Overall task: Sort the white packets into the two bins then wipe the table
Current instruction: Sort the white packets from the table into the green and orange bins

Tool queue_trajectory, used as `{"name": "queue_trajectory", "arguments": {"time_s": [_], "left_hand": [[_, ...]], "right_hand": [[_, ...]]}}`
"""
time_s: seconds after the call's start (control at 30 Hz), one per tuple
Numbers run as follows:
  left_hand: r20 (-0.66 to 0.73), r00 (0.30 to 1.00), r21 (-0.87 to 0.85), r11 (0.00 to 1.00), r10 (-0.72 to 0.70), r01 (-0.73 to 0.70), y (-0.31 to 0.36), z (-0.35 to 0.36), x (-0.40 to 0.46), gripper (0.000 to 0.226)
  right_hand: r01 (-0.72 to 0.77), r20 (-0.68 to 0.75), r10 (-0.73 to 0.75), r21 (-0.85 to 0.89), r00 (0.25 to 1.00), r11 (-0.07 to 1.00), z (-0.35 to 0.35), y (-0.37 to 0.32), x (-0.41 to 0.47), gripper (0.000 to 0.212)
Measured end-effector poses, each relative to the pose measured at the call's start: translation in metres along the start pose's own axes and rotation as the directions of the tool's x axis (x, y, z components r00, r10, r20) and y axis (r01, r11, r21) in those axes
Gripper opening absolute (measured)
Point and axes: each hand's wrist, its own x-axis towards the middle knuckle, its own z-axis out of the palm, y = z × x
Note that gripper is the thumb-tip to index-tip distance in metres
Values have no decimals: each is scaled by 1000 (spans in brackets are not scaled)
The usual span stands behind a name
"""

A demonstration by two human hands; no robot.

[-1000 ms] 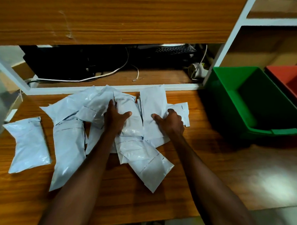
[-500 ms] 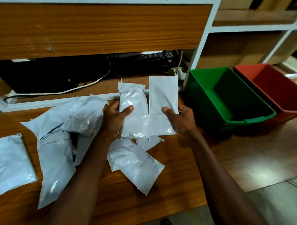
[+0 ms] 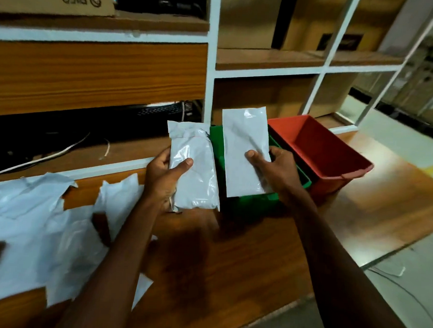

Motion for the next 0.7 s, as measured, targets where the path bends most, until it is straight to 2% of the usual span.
{"name": "queue_trajectory", "arguments": {"time_s": [0.17,0.27,0.4,0.53,0.7], "left_hand": [[-68,994,87,993,80,-74,-9,87,15,47],[-84,995,169,985,51,-36,-13,125,35,62],[-117,993,285,958,7,27,-27,150,68,70],[-136,985,457,875,-107,159,-46,153,98,85],[-119,981,470,861,-155,193,-54,173,116,85]], "right_hand": [[44,115,-36,-73,993,996,-68,27,65,20],[43,150,-27,-106,988,993,-85,41,100,19],[49,239,-11,-153,971,987,-84,59,134,35],[36,294,38,-244,955,969,-72,70,153,28],[10,299,137,-443,944,896,-44,78,168,38]]}}
